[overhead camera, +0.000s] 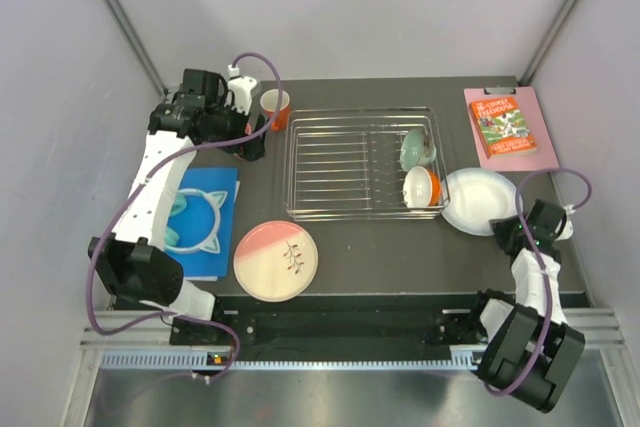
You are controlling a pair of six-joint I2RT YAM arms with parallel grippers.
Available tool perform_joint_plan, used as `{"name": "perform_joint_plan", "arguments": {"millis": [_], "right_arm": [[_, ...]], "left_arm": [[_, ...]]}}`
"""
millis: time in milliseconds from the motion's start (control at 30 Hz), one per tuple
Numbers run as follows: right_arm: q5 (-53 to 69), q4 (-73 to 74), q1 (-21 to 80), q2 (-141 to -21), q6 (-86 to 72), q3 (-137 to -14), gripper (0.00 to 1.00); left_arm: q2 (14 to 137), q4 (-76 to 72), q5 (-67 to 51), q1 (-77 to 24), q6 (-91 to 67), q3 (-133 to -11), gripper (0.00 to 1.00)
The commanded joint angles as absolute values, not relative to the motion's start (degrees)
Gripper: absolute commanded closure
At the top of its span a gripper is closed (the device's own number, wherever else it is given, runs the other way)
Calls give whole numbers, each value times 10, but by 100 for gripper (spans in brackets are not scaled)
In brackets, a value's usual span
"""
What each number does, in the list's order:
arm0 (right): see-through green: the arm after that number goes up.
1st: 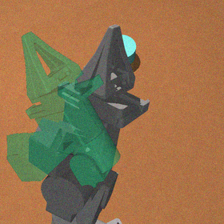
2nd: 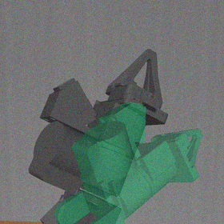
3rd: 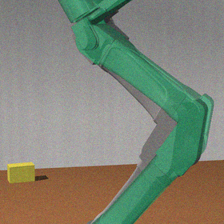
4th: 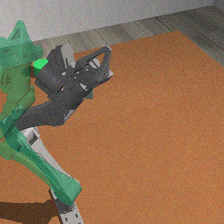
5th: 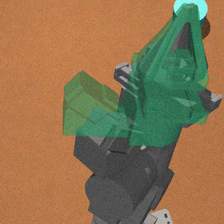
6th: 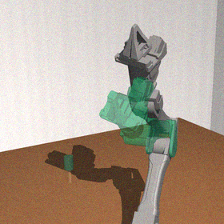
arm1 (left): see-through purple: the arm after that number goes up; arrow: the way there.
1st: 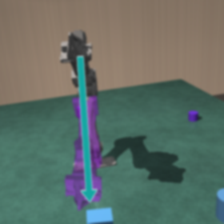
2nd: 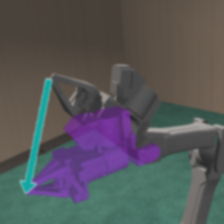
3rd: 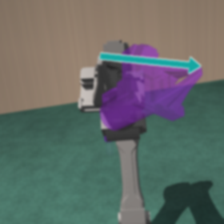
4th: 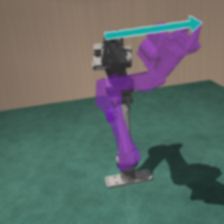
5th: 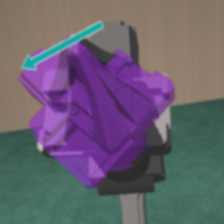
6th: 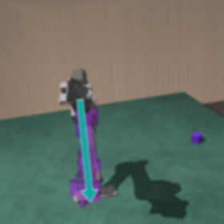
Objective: Load the mixed dishes into the dish rack
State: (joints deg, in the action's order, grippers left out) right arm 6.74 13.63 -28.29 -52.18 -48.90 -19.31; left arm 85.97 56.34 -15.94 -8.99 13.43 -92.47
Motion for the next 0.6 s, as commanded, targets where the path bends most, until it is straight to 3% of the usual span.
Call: {"name": "perform_joint_plan", "arguments": {"millis": [0,167,400,567], "right_arm": [[97,218,-251,-516,-412,-278,100],[11,285,-207,-569,-363,-436,100],[-69,316,-185,-593,-351,-514,100],[-104,323,-171,-593,-342,-545,100]], "left_arm": [[840,528,-159,-92,136,-915,4],[846,506,-164,-92,122,-876,4],[874,455,-159,-105,102,-802,7],[919,451,-165,-110,86,-829,7]]}}
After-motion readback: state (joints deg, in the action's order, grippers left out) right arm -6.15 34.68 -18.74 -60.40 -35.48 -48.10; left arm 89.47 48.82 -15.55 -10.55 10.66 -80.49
